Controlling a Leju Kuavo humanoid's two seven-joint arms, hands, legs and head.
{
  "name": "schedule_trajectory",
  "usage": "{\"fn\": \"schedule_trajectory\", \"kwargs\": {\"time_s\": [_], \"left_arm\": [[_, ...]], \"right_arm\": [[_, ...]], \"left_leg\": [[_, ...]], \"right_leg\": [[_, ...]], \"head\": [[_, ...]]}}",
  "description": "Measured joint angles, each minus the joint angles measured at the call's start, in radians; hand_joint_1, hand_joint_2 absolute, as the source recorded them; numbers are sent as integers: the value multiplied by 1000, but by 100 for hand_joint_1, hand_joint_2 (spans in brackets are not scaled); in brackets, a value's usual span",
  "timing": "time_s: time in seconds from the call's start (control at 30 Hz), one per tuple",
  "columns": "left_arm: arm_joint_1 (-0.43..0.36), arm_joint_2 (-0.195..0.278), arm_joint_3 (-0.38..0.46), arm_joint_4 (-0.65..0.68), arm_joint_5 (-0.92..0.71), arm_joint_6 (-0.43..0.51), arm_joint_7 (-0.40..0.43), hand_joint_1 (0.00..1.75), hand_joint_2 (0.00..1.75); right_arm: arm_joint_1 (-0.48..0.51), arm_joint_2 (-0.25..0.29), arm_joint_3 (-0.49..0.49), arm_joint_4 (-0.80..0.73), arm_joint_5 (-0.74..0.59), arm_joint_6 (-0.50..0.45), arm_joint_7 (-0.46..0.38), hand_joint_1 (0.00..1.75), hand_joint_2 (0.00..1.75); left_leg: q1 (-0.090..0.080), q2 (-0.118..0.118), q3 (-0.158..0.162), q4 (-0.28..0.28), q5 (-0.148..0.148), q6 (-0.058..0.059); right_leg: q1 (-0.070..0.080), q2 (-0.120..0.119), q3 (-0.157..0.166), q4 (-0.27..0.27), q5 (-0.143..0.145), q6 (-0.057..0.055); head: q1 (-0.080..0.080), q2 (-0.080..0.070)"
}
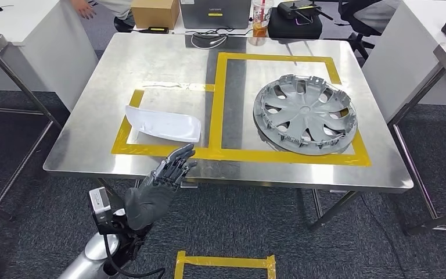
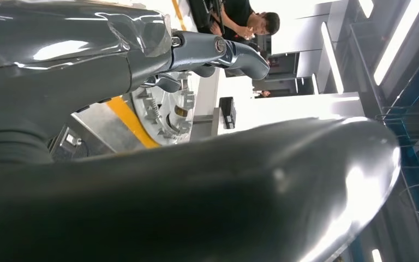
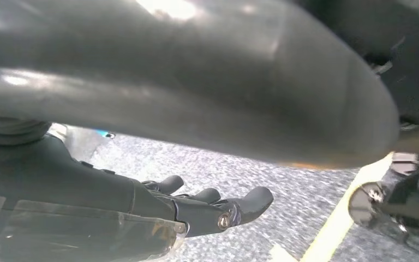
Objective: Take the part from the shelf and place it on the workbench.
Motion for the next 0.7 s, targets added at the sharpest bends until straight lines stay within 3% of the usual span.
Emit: {"fn": "schedule_trajectory", "kwargs": {"time_s": [0.03,0.1,0.17,0.27,0.33,0.37,0.43,0.5,0.53,0.57,0.63,0.7], "left_arm": [[0,0,0,1,0,0,0,0,0],[0,0,0,2,-1,0,0,0,0],[0,1,0,2,-3,0,-1,0,0],[1,3,1,2,-5,0,-3,0,0],[2,5,2,2,-6,0,-5,0,0],[2,6,2,2,-7,0,-5,0,0],[4,10,2,2,-7,-1,-6,0,0],[9,13,2,2,-8,-9,-6,0,0],[12,14,2,2,-9,-16,-7,0,0],[14,15,2,1,-10,-24,-7,0,0],[14,16,2,-2,-11,-43,-8,0,0],[13,16,1,-8,-11,-61,-10,0,0]], "right_arm": [[0,0,0,0,1,0,0,0,0],[-1,-1,0,0,2,-1,0,0,0],[-4,-1,0,0,2,-2,0,0,0],[-5,-1,1,0,3,-1,0,0,0],[-6,1,2,0,3,0,0,0,0],[-6,1,3,0,3,0,0,0,0],[-6,1,4,0,3,1,0,0,0],[-5,1,5,0,3,1,0,0,0],[-5,0,6,1,3,1,0,0,0],[-5,0,7,1,3,2,0,0,0],[-5,1,9,0,3,2,0,0,0],[-6,1,9,0,3,4,0,0,0]], "left_leg": [[-1,0,-8,3,5,-1],[-1,0,-24,15,10,-5],[-5,0,-38,30,12,-12],[-7,0,-48,39,20,-27],[-3,-3,-57,55,5,-40],[0,-4,-69,85,-22,-47],[8,-5,-112,204,-103,-59],[13,-5,-143,312,-154,-65],[14,-5,-135,317,-153,-65],[14,-5,-105,279,-135,-63],[12,-6,-14,137,-89,-51],[4,-6,38,47,-68,-38]], "right_leg": [[-1,0,16,-10,3,7],[-3,0,102,-141,38,23],[-1,1,168,-253,65,18],[2,2,169,-270,77,-8],[-2,1,166,-272,87,-22],[-5,0,163,-273,93,-29],[-4,-1,152,-272,104,-36],[-2,0,138,-271,113,-36],[-1,0,133,-270,118,-34],[-1,1,128,-270,122,-33],[1,2,123,-271,129,-27],[1,1,120,-271,137,-17]], "head": [[0,0],[1,0],[1,0],[-1,0],[-1,0],[-2,0],[-5,0],[-6,0],[-6,0],[-6,0],[-5,0],[-5,0]]}}
